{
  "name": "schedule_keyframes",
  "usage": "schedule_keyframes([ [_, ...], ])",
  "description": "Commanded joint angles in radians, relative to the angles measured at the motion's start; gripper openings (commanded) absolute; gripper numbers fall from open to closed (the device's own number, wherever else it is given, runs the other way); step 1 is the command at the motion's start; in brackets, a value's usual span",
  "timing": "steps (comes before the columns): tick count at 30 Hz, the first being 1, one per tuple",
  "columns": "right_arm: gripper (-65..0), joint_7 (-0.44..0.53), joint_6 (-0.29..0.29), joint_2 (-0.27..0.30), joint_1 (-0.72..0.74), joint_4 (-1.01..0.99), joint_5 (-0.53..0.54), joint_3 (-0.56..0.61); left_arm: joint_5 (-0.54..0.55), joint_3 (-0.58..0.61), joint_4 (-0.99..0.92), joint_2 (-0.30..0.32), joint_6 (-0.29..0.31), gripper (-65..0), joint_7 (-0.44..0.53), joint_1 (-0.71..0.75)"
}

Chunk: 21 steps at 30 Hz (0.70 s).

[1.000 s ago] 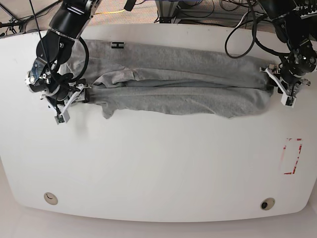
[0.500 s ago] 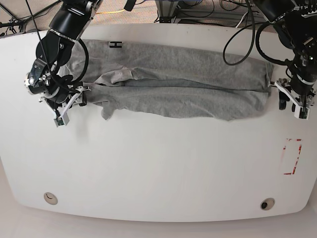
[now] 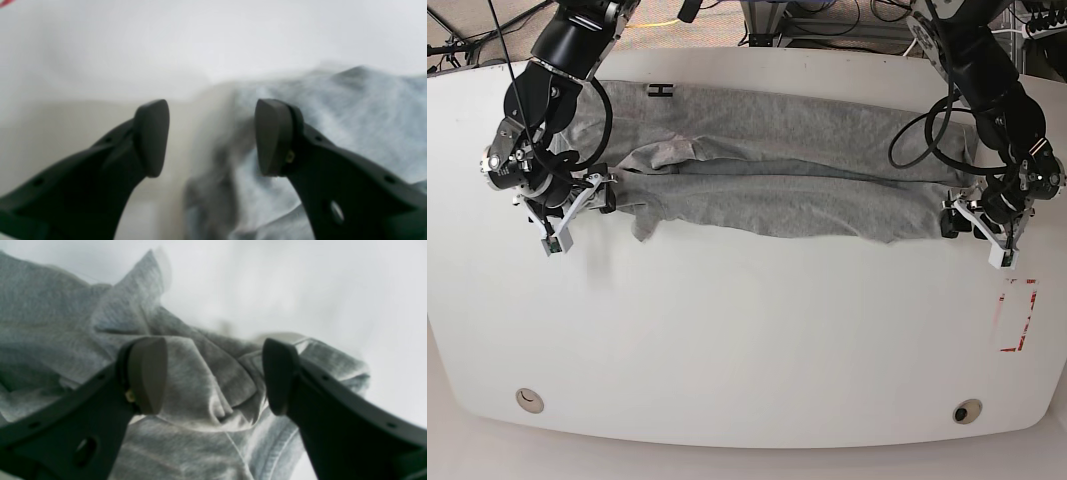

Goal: Fold the T-shirt properly
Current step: 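Grasp the folded edge of the shirt with both grippers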

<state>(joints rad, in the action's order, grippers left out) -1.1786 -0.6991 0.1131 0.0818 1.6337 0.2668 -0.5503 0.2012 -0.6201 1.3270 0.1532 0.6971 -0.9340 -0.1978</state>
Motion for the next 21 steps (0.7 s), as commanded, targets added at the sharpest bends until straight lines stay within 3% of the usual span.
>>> schedule_keyframes([
  [1,-22.0,0.022,0.001,0.013,0.019,0.020,0.012,-0.004,0.008,-0.001,-0.022,0.013,0.001,-26.9,0.019,-0.036],
  [12,-22.0,0.022,0.001,-0.013,0.019,0.021,0.013,-0.003,0.008,0.026,-0.105,0.012,0.001,-28.3,-0.046,-0.059],
  [18,-23.0,0.024,0.001,-0.013,0.019,0.020,0.010,-0.003,0.005,0.049,-0.105,0.010,0.001,-58.7,-0.044,-0.055],
  [21,-31.4,0.024,0.001,-0.013,0.019,0.020,0.010,-0.003,0.007,0.049,-0.102,0.010,0.001,-61.7,-0.040,-0.056],
])
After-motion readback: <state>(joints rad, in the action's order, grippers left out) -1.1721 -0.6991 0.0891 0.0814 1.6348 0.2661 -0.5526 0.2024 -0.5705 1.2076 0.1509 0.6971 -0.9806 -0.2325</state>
